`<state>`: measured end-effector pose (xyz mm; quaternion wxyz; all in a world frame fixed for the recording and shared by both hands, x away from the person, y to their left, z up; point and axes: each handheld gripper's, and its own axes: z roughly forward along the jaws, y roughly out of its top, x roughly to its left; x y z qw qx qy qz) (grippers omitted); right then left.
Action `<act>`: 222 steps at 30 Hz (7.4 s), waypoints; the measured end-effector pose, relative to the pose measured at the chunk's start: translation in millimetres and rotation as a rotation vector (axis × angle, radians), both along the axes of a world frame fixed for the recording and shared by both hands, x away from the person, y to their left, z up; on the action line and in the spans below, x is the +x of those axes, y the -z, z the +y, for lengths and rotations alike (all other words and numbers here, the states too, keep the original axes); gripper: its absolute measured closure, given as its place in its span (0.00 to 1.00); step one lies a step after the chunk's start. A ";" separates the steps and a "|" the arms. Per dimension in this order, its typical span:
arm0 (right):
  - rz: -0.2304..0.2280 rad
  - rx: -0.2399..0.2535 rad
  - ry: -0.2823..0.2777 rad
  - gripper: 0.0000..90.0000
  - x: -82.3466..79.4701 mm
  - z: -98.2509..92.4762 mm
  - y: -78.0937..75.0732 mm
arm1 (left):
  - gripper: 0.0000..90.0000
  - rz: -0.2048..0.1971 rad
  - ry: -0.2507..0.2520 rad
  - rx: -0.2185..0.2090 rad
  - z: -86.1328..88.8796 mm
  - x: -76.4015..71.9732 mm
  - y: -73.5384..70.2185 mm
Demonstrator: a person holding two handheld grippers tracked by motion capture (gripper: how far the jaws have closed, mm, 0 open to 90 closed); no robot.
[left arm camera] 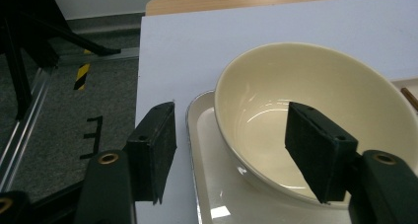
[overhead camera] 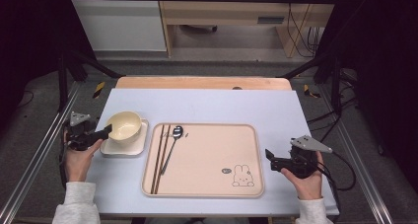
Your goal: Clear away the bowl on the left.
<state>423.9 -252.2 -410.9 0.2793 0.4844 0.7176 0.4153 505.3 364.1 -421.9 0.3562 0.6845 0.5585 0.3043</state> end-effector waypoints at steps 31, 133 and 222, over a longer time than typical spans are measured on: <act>0.012 -0.011 0.001 0.03 2.1 2.6 2.0 | 0.77 0.116 -0.009 -0.035 -4.0 25.4 23.0; 0.011 -0.016 -0.004 0.03 1.0 4.4 1.9 | 0.92 -0.133 0.251 -0.041 -96.1 -35.7 -62.4; 0.003 0.001 -0.010 0.03 -1.2 3.7 -1.2 | 0.90 0.133 0.322 0.027 -237.3 52.5 22.0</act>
